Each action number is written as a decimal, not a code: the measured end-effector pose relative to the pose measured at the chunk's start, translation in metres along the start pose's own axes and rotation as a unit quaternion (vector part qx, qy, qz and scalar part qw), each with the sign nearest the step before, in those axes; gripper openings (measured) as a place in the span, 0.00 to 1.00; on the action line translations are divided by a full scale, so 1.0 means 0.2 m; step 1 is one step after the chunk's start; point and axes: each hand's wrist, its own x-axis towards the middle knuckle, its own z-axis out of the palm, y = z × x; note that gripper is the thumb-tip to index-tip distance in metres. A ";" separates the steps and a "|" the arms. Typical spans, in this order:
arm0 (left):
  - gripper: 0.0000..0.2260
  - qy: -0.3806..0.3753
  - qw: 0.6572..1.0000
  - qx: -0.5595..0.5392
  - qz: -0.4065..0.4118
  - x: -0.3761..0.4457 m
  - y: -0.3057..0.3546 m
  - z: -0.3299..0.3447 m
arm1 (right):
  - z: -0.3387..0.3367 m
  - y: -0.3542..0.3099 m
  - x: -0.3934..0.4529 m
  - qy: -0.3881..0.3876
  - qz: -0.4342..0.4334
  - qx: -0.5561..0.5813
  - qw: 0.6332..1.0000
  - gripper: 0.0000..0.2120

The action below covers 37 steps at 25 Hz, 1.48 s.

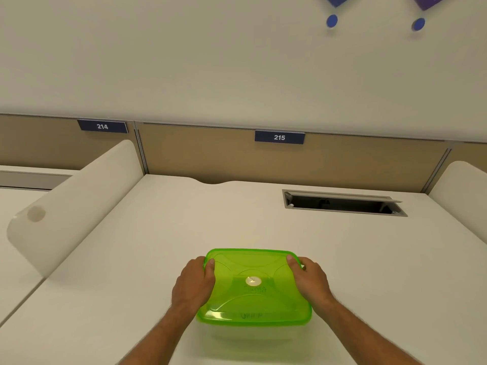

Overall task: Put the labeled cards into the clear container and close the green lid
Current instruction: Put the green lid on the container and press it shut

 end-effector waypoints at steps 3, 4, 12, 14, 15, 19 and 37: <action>0.17 -0.013 1.000 -0.003 0.001 0.01 0.01 0.01 | 0.00 0.01 0.00 0.000 -0.005 0.004 1.000 0.26; 0.18 -0.017 1.000 -0.001 0.001 0.02 0.01 0.02 | 0.00 0.02 0.00 -0.001 -0.006 0.009 1.000 0.26; 0.15 -0.032 0.999 -0.012 -0.007 0.08 0.02 0.02 | 0.00 0.02 0.01 -0.009 0.032 0.060 0.998 0.19; 0.13 -0.037 0.999 -0.013 -0.015 0.09 0.03 0.01 | 0.01 0.02 0.01 -0.001 0.023 0.051 0.998 0.19; 0.13 -0.040 0.999 -0.014 -0.024 0.10 0.03 0.00 | 0.01 0.02 0.01 0.005 0.015 0.046 0.999 0.19; 0.20 -0.052 0.996 -0.022 -0.070 0.17 0.08 0.00 | 0.00 0.01 -0.01 0.021 -0.004 0.033 0.999 0.18; 0.26 -0.134 0.989 0.013 -0.066 0.42 0.10 0.06 | 0.01 0.04 0.01 0.040 -0.039 0.022 0.998 0.15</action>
